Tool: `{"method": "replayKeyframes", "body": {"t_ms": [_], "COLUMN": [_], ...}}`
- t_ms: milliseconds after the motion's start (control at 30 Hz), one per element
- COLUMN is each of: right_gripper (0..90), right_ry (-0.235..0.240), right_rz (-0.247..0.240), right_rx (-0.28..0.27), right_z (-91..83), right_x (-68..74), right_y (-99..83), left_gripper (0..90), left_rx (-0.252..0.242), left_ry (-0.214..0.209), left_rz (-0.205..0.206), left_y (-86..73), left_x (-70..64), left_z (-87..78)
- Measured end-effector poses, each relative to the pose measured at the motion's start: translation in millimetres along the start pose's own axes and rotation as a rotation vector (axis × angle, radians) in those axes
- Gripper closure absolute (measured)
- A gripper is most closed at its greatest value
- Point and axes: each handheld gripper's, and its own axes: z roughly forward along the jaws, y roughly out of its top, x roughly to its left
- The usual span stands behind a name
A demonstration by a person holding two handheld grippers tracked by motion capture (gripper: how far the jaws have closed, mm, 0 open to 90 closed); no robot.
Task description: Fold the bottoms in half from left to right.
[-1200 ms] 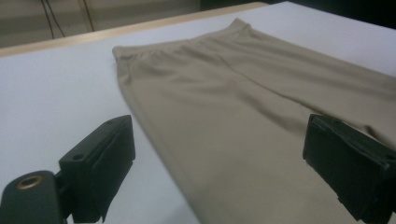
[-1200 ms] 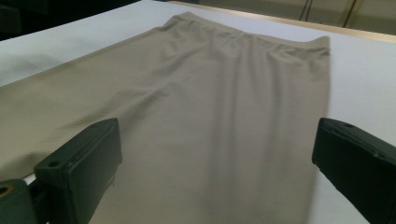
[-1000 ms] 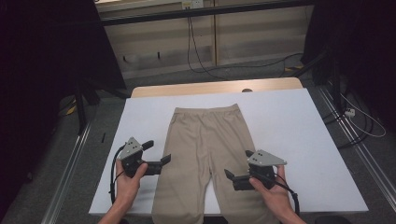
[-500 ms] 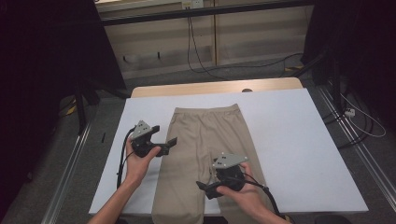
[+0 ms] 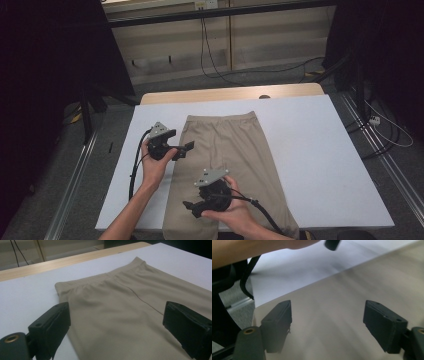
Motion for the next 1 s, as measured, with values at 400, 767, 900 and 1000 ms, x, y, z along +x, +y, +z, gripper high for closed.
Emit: {"method": "replayKeyframes", "body": {"t_ms": [400,767,900,1000], "right_gripper": [44.7,46.1,39.0,41.6], "right_ry": [0.043,0.018,-0.036,-0.041], "right_rz": [-0.054,-0.086,-0.114,-0.11], "right_rx": [0.093,0.111,0.127,0.116], "right_z": [42.3,63.0,67.8,65.8], "right_x": [42.1,68.9,81.0,80.0], "right_y": [12.5,11.7,10.9,8.1], "left_gripper": [8.0,8.4,8.6,8.7], "left_rx": [0.008,0.004,0.001,0.008], "left_ry": [0.037,0.038,0.043,0.047], "left_rz": [-0.006,-0.015,-0.017,-0.018], "left_y": [-2.4,-3.5,-4.3,-4.4], "left_x": [5.5,6.2,6.6,7.2], "left_z": [-1.0,-1.7,-2.1,-3.0]}}
